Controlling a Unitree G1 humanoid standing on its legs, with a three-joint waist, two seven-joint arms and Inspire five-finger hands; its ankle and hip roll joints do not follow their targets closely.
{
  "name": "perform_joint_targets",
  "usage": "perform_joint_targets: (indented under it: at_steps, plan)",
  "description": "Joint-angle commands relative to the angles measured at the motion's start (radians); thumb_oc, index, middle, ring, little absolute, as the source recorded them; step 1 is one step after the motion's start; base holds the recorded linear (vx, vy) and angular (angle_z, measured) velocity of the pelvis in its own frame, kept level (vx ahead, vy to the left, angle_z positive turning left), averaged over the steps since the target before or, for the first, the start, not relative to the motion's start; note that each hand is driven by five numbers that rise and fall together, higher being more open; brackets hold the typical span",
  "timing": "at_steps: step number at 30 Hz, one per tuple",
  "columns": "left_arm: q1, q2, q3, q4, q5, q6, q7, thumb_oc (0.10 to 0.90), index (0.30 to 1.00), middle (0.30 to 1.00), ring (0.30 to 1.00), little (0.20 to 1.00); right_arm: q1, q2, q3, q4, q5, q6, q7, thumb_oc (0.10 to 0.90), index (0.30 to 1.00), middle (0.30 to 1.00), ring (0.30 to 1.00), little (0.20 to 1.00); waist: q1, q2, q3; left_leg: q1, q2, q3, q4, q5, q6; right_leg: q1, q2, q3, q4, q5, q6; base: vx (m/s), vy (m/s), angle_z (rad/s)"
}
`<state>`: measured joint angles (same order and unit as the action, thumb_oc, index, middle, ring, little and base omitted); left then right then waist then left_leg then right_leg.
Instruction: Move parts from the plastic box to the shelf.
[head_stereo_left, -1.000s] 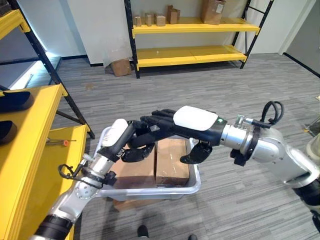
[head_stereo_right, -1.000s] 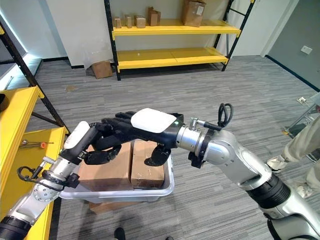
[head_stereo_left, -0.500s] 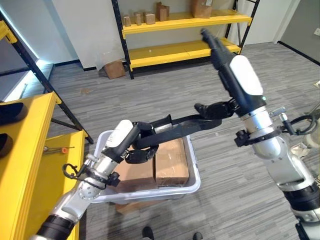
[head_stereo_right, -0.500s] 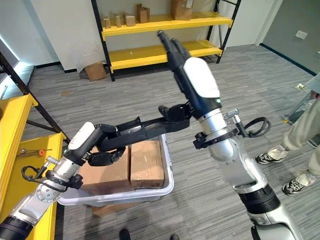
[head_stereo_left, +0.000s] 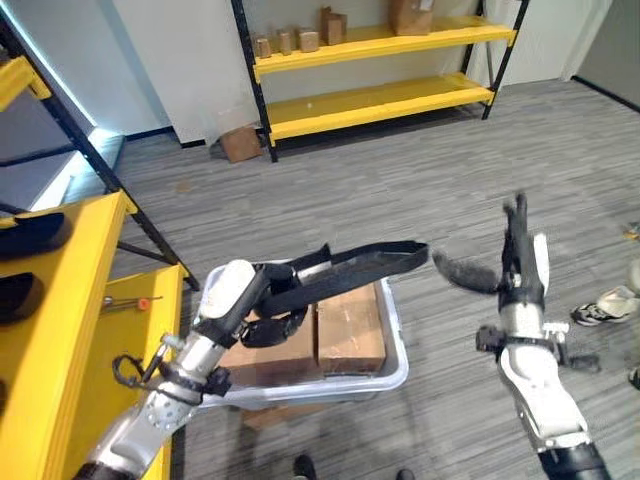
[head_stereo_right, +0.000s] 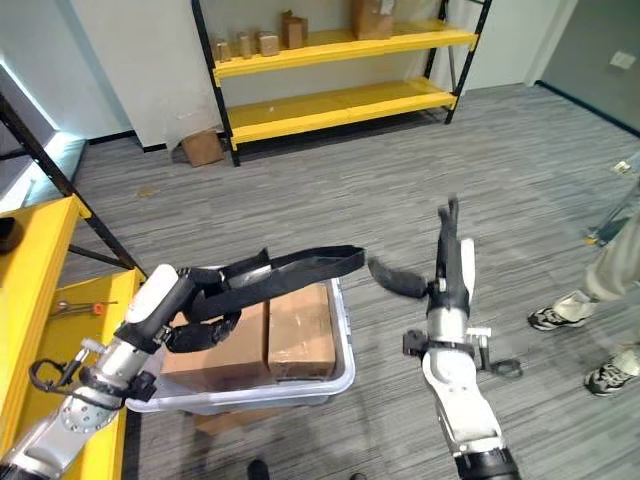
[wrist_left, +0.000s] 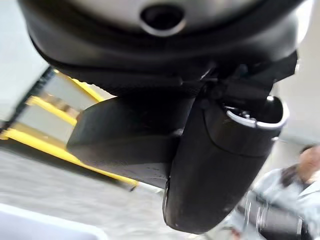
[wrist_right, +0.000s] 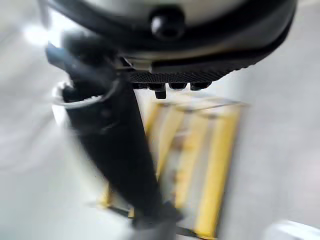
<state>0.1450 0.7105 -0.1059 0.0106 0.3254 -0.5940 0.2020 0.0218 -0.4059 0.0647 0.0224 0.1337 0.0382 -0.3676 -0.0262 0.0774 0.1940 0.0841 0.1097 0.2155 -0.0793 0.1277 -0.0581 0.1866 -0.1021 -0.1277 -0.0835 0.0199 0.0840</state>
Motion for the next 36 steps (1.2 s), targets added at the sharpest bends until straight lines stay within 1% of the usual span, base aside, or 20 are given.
perform_joint_targets:
  at_steps: [1,2,4,6,8,9,10,11,12,13,14,16,18,20,22,23,25,29,31,36]
  plan:
    - [-0.117,-0.018,0.168,-0.098,-0.069,-0.101,0.169,0.400,0.300,0.300,0.300,0.300,-0.082,-0.020,0.012,-0.107,0.028,-0.067,0.076,0.900,1.000,1.000,1.000,1.000,0.031,-0.028,-0.045,0.017,0.028,-0.122,0.018,-0.087,-0.035,-0.064,0.006,-0.063,0.131,-0.110,-0.047,-0.08,-0.111,0.21]
    - [-0.093,-0.024,0.183,-0.109,-0.076,-0.109,0.168,0.400,0.300,0.300,0.300,0.300,-0.069,-0.017,0.026,-0.092,0.033,-0.060,0.095,0.900,1.000,1.000,1.000,1.000,0.040,-0.024,-0.041,0.007,0.028,-0.135,0.016,-0.077,-0.039,-0.065,0.010,-0.069,0.134,-0.112,-0.050,-0.11,-0.136,0.15]
    - [-0.057,-0.039,0.193,-0.119,-0.052,-0.126,0.184,0.400,0.300,0.300,0.300,0.300,-0.058,-0.017,0.052,-0.069,0.015,-0.084,0.117,0.900,1.000,1.000,1.000,1.000,0.056,-0.021,-0.031,-0.022,0.033,-0.158,0.010,-0.049,-0.051,-0.068,0.015,-0.082,0.133,-0.113,-0.054,-0.11,-0.112,0.21]
    - [-0.039,-0.048,0.196,-0.131,-0.043,-0.118,0.196,0.400,0.300,0.300,0.300,0.300,-0.058,-0.021,0.068,-0.068,0.006,-0.095,0.124,0.900,1.000,1.000,1.000,1.000,0.066,-0.019,-0.024,-0.042,0.041,-0.172,0.004,-0.026,-0.061,-0.069,0.018,-0.091,0.131,-0.112,-0.055,-0.08,-0.074,0.31]
    - [-0.012,-0.056,0.198,-0.141,-0.021,-0.105,0.221,0.400,0.300,0.300,0.300,0.300,-0.067,-0.026,0.092,-0.066,-0.008,-0.106,0.125,0.900,1.000,1.000,1.000,1.000,0.080,-0.025,-0.010,-0.078,0.063,-0.170,0.004,0.020,-0.074,-0.065,0.017,-0.111,0.129,-0.111,-0.058,-0.08,-0.049,0.42]
    - [-0.007,-0.058,0.197,-0.142,-0.021,-0.106,0.225,0.400,0.300,0.300,0.300,0.300,-0.072,-0.028,0.099,-0.064,-0.012,-0.104,0.125,0.900,1.000,1.000,1.000,1.000,0.081,-0.027,-0.005,-0.089,0.072,-0.152,0.004,0.038,-0.076,-0.063,0.014,-0.125,0.130,-0.110,-0.057,-0.08,-0.026,0.29]
    - [-0.007,-0.061,0.195,-0.140,-0.020,-0.118,0.220,0.400,0.300,0.300,0.300,0.300,-0.072,-0.030,0.105,-0.070,-0.013,-0.099,0.109,0.900,1.000,1.000,1.000,1.000,0.080,-0.027,-0.002,-0.098,0.080,-0.113,0.008,0.052,-0.078,-0.060,0.011,-0.144,0.129,-0.111,-0.057,-0.14,-0.045,0.37]
    - [-0.017,-0.062,0.187,-0.139,-0.019,-0.133,0.213,0.400,0.300,0.300,0.300,0.300,-0.067,-0.034,0.115,-0.082,-0.013,-0.094,0.083,0.900,1.000,1.000,1.000,1.000,0.068,-0.034,0.003,-0.107,0.092,-0.014,0.028,0.060,-0.082,-0.052,0.001,-0.197,0.124,-0.111,-0.054,-0.16,-0.048,0.40]
    - [-0.023,-0.061,0.183,-0.138,-0.017,-0.139,0.212,0.400,0.300,0.300,0.300,0.300,-0.065,-0.037,0.116,-0.089,-0.013,-0.092,0.075,0.900,1.000,1.000,1.000,1.000,0.061,-0.035,0.001,-0.111,0.097,0.026,0.041,0.055,-0.080,-0.055,-0.003,-0.220,0.121,-0.105,-0.053,-0.23,-0.068,0.72]
    - [-0.039,-0.053,0.168,-0.137,-0.003,-0.136,0.224,0.400,0.300,0.300,0.300,0.300,-0.055,-0.046,0.119,-0.105,-0.014,-0.099,0.062,0.900,1.000,1.000,1.000,1.000,0.049,-0.046,0.003,-0.105,0.104,0.097,0.086,0.027,-0.073,-0.061,-0.014,-0.265,0.123,-0.101,-0.052,-0.12,-0.047,1.16]
    - [-0.046,-0.049,0.162,-0.139,-0.001,-0.129,0.229,0.400,0.300,0.300,0.300,0.300,-0.051,-0.051,0.119,-0.109,-0.013,-0.102,0.063,0.900,1.000,1.000,1.000,1.000,0.045,-0.051,0.000,-0.097,0.102,0.097,0.101,0.000,-0.080,-0.060,-0.017,-0.265,0.125,-0.111,-0.046,-0.14,-0.034,1.60]
    - [-0.061,-0.038,0.151,-0.149,0.004,-0.118,0.239,0.400,0.300,0.300,0.300,0.300,-0.045,-0.063,0.117,-0.104,-0.002,-0.117,0.062,0.900,1.000,1.000,1.000,1.000,0.044,-0.063,0.002,-0.090,0.095,0.116,0.173,-0.045,-0.068,-0.075,-0.026,-0.283,0.135,-0.105,-0.048,-0.12,0.010,1.21]
    - [-0.078,-0.027,0.143,-0.156,0.010,-0.127,0.251,0.400,0.300,0.300,0.300,0.300,-0.049,-0.071,0.111,-0.084,0.002,-0.150,0.052,0.900,1.000,1.000,1.000,1.000,0.046,-0.072,0.001,-0.087,0.093,0.142,0.268,-0.090,-0.057,-0.090,-0.036,-0.309,0.145,-0.103,-0.053,-0.17,0.050,0.41]
    - [-0.102,-0.012,0.132,-0.165,0.023,-0.134,0.245,0.400,0.300,0.300,0.300,0.300,-0.052,-0.072,0.105,-0.078,0.000,-0.179,0.047,0.900,1.000,1.000,1.000,1.000,0.043,-0.076,-0.009,-0.065,0.101,0.169,0.324,-0.105,-0.055,-0.103,-0.042,-0.336,0.149,-0.103,-0.060,-0.17,0.120,0.73]
    - [-0.132,0.001,0.110,-0.182,0.029,-0.126,0.231,0.400,0.300,0.300,0.300,0.300,-0.058,-0.075,0.104,-0.085,0.005,-0.197,0.037,0.900,1.000,1.000,1.000,1.000,0.038,-0.071,-0.025,-0.027,0.101,0.184,0.348,-0.112,-0.059,-0.117,-0.044,-0.354,0.145,-0.101,-0.066,-0.16,0.184,0.63]
    - [-0.143,0.006,0.103,-0.189,0.034,-0.115,0.227,0.400,0.300,0.300,0.300,0.300,-0.059,-0.076,0.103,-0.088,0.002,-0.204,0.032,0.900,1.000,1.000,1.000,1.000,0.036,-0.066,-0.030,-0.015,0.096,0.188,0.340,-0.118,-0.057,-0.123,-0.045,-0.358,0.146,-0.099,-0.064,-0.15,0.234,0.96]
    - [-0.174,0.022,0.065,-0.191,0.033,-0.095,0.225,0.400,0.300,0.300,0.300,0.300,-0.070,-0.076,0.109,-0.100,-0.001,-0.205,0.030,0.900,1.000,1.000,1.000,1.000,0.034,-0.048,-0.050,0.035,0.062,0.194,0.224,-0.145,-0.046,-0.134,-0.053,-0.373,0.145,-0.083,-0.044,-0.13,0.277,0.65]
    - [-0.181,0.027,0.043,-0.226,0.047,-0.084,0.206,0.400,0.300,0.300,0.300,0.300,-0.085,-0.063,0.119,-0.117,-0.009,-0.184,0.014,0.900,1.000,1.000,1.000,1.000,0.046,-0.043,-0.054,0.051,0.034,0.202,0.134,-0.183,-0.018,-0.129,-0.076,-0.383,0.142,-0.062,-0.017,-0.11,0.220,0.35]
    - [-0.154,0.031,0.053,-0.259,0.032,-0.097,0.186,0.400,0.300,0.300,0.300,0.300,-0.096,-0.050,0.129,-0.141,-0.012,-0.156,0.014,0.900,1.000,1.000,1.000,1.000,0.072,-0.036,-0.056,0.058,0.012,0.183,0.076,-0.185,-0.005,-0.115,-0.092,-0.392,0.130,-0.047,0.007,-0.15,0.253,0.40]
    - [-0.110,0.026,0.066,-0.279,0.018,-0.117,0.164,0.400,0.300,0.300,0.300,0.300,-0.113,-0.024,0.161,-0.151,-0.011,-0.152,0.014,0.900,1.000,1.000,1.000,1.000,0.123,-0.030,-0.060,0.060,-0.007,0.153,0.023,-0.164,0.004,-0.091,-0.117,-0.420,0.122,-0.037,0.037,-0.14,0.181,0.26]
